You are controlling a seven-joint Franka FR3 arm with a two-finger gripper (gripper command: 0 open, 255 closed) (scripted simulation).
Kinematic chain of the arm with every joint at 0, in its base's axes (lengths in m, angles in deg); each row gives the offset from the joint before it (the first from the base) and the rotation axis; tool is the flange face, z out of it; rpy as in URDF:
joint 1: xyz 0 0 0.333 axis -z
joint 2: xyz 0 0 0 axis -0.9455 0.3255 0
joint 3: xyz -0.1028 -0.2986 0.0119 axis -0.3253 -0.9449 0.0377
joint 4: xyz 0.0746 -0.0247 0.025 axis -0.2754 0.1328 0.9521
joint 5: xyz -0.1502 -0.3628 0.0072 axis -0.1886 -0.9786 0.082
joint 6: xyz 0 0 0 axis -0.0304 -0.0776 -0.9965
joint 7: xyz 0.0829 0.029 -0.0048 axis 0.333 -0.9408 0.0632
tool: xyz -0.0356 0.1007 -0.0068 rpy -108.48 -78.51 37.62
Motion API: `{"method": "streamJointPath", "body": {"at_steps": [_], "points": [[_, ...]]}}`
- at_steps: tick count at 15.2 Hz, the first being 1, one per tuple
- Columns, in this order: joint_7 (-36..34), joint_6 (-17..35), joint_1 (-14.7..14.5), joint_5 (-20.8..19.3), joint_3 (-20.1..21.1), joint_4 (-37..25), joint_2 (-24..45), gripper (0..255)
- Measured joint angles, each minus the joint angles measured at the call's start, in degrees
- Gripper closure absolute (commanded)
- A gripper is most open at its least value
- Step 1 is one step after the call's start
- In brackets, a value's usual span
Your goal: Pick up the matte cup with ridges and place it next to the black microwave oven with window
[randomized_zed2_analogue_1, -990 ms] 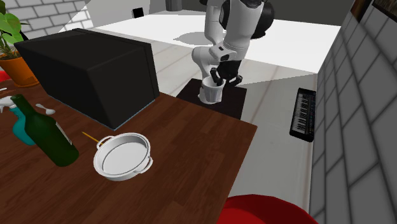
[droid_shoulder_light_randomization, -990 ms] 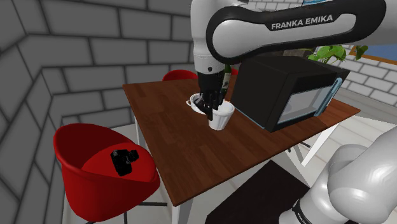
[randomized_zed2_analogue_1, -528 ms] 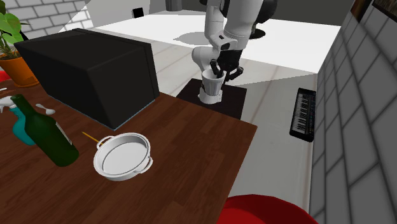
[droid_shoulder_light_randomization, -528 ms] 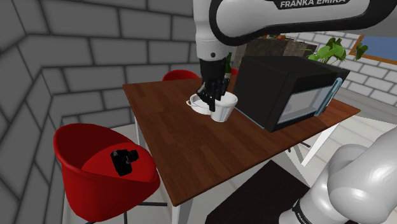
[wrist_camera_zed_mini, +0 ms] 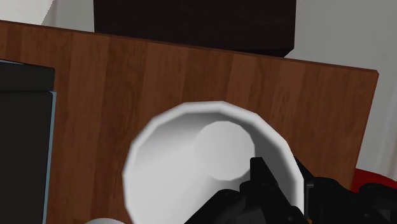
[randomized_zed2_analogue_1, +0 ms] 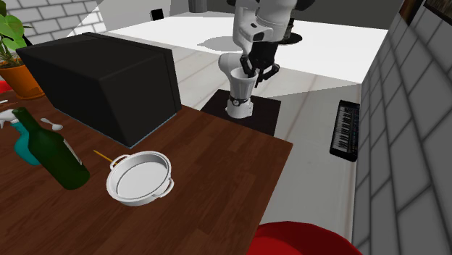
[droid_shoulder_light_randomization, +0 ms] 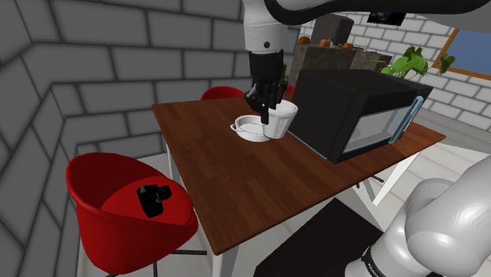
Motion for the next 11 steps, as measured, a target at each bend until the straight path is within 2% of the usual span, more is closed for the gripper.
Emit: {"method": "streamJointPath", "body": {"at_steps": [11], "points": [[0.3, -8.5, 0.2, -0.6, 0.2, -10.5, 2.1, 255]]}}
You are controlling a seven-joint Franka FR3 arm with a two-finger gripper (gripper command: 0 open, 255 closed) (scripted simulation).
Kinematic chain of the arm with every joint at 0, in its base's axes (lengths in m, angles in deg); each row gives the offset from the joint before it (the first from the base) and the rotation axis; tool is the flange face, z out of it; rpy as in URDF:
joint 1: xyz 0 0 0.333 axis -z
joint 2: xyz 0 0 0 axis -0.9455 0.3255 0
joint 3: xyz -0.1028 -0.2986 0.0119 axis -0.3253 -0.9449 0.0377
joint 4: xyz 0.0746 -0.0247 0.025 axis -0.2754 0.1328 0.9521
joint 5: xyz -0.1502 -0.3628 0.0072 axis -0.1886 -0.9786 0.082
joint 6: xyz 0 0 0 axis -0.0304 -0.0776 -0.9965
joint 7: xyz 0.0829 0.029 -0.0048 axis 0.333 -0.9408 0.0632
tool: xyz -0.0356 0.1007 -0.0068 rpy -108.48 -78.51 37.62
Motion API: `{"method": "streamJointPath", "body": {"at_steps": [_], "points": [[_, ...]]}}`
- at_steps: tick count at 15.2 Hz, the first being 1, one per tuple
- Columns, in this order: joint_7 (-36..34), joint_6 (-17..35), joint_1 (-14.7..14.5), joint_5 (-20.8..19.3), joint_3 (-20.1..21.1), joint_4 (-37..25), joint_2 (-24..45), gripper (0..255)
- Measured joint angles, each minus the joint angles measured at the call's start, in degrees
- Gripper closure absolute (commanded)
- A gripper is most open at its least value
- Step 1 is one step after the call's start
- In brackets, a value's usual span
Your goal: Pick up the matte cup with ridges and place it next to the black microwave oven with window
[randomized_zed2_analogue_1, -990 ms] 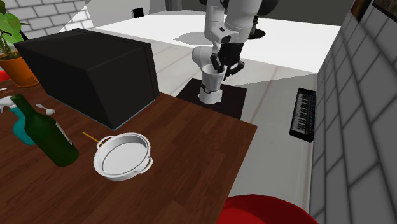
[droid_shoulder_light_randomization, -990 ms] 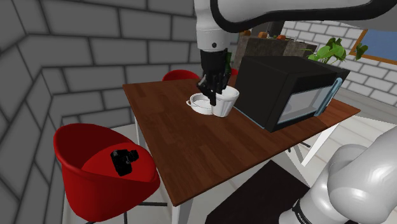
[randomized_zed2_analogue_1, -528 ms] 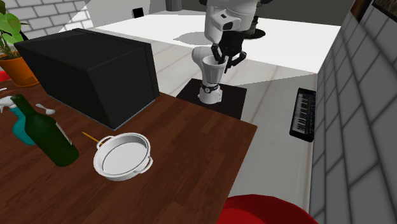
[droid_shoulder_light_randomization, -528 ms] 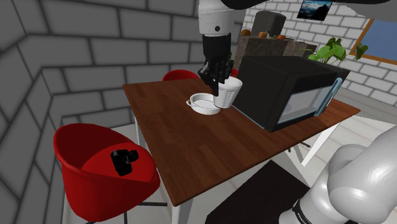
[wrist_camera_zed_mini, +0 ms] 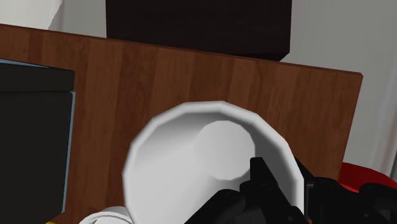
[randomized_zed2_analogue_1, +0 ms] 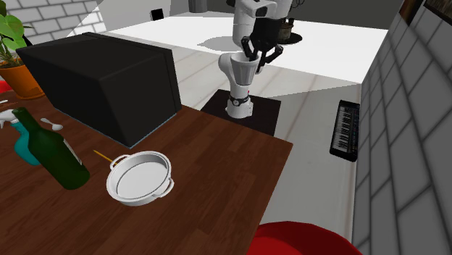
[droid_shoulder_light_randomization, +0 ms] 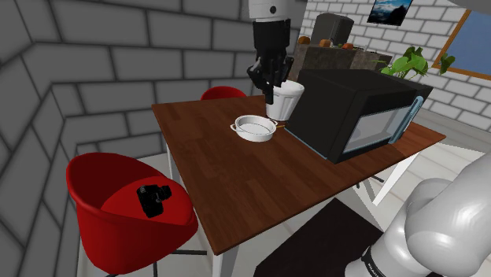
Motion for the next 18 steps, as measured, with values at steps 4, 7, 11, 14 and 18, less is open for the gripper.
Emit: {"method": "streamJointPath", "body": {"at_steps": [4, 7, 11, 14, 18], "points": [[-0.1, -3.6, 0.0, -0.4, 0.3, -5.3, 1.7, 255], [0.1, -6.0, 0.1, -0.8, 0.4, -8.5, 2.6, 255], [0.0, -9.4, 0.0, -1.3, 0.7, -13.6, 4.4, 255], [-0.1, -12.4, -0.1, -1.8, 1.0, -18.0, 6.0, 255], [-0.3, -16.3, -0.3, -2.7, 1.5, -24.3, 8.5, 255]]}}
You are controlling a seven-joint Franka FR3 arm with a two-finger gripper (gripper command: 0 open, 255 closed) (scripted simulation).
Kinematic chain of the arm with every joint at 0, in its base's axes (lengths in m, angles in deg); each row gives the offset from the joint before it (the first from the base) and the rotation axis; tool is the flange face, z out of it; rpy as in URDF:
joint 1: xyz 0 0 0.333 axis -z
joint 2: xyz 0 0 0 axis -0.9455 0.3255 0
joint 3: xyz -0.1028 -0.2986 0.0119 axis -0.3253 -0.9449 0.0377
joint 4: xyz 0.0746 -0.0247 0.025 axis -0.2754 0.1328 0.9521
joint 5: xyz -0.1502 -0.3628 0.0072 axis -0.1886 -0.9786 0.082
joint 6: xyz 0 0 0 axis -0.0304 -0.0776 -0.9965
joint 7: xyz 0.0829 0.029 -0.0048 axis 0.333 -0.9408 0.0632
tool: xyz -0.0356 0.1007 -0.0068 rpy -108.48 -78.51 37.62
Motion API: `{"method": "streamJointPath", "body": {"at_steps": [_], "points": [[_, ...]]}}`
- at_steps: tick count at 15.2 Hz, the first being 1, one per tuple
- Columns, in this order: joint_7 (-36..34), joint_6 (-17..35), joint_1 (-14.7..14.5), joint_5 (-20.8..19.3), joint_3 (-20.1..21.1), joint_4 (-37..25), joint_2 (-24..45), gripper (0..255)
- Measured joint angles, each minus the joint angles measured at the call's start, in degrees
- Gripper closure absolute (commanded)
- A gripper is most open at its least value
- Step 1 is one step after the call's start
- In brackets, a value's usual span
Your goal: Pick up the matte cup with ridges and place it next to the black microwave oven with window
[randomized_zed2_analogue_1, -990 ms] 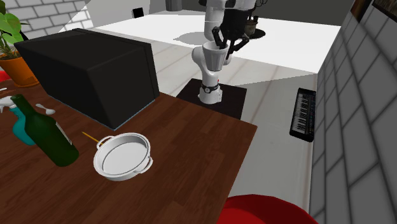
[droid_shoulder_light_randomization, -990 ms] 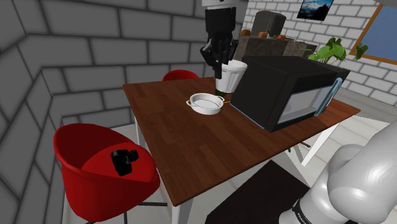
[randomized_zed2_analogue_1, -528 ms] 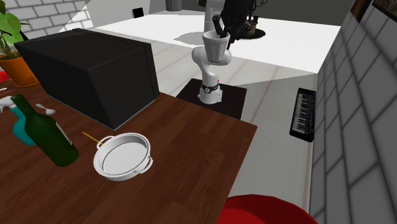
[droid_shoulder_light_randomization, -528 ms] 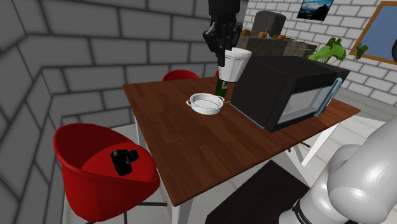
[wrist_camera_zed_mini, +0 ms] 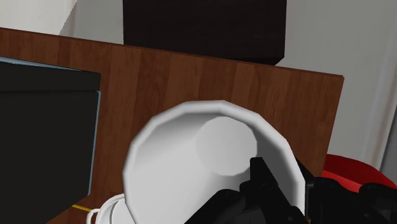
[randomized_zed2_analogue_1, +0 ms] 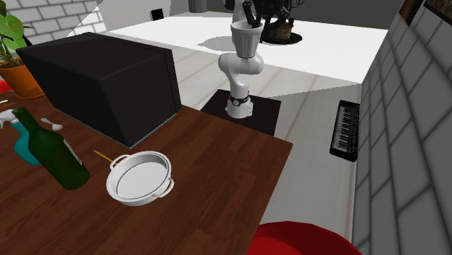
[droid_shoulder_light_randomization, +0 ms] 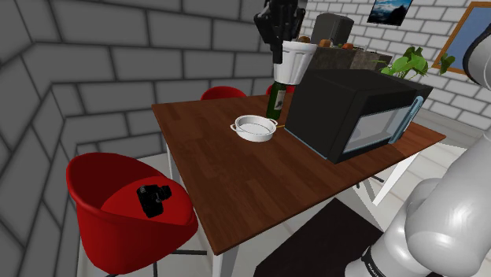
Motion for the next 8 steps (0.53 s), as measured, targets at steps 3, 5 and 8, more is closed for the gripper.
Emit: {"method": "streamJointPath", "body": {"at_steps": [3, 5, 8], "points": [[-0.2, -3.3, -0.3, -0.9, 0.5, -5.3, 2.2, 255], [0.5, -4.5, -0.1, -1.1, 0.3, -6.8, 2.4, 255], [4.6, -3.1, 1.9, -0.4, -2.2, -0.9, -2.7, 255]]}}
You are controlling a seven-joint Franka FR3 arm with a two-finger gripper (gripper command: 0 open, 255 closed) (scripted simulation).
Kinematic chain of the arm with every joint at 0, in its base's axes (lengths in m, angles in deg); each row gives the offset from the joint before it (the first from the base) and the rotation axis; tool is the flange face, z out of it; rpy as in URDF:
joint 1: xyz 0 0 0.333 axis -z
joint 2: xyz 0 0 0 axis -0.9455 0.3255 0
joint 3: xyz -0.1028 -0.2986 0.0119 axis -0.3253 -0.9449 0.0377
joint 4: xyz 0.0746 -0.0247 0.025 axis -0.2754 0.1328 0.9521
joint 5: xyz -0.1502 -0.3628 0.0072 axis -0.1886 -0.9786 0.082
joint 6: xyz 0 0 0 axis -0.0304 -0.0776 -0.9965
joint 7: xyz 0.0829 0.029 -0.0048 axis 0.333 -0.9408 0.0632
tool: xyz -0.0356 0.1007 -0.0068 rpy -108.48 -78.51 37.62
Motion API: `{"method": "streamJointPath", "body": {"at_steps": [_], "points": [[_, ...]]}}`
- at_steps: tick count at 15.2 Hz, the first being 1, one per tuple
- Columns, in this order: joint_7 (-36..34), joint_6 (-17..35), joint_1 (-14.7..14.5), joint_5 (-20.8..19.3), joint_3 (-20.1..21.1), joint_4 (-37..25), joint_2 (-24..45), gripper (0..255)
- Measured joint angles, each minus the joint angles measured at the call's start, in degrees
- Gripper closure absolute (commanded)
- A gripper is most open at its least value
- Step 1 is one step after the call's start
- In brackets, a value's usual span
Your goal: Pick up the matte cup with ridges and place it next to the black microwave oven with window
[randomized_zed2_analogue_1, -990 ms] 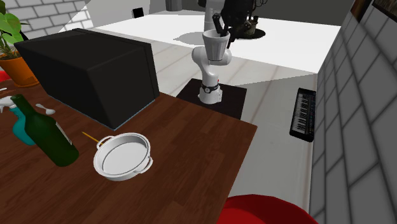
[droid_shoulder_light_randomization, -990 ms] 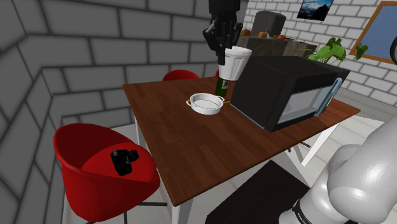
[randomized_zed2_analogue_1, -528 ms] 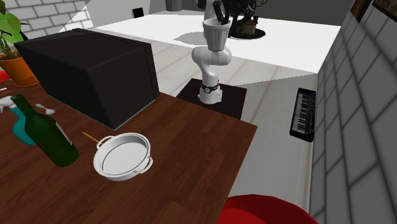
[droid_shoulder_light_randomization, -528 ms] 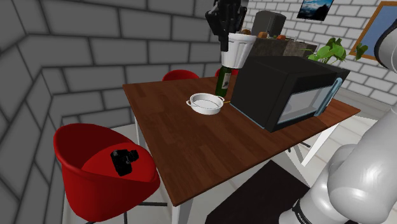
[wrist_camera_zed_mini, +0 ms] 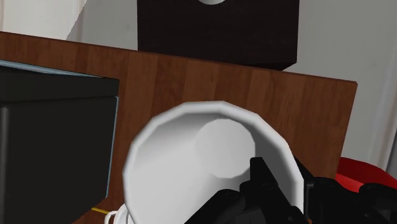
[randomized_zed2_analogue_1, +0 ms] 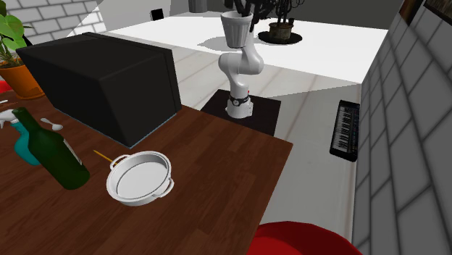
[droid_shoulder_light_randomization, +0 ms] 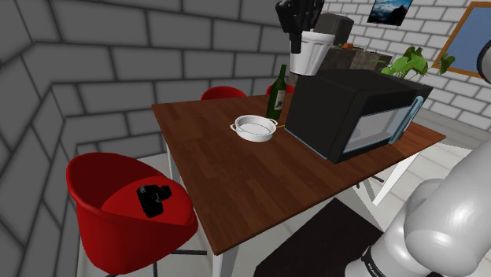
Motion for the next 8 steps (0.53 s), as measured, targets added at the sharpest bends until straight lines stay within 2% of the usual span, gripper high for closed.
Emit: {"method": "streamJointPath", "body": {"at_steps": [8], "points": [[12.4, 2.9, 3.5, -1.1, -8.3, 14.2, -13.0, 255]]}}
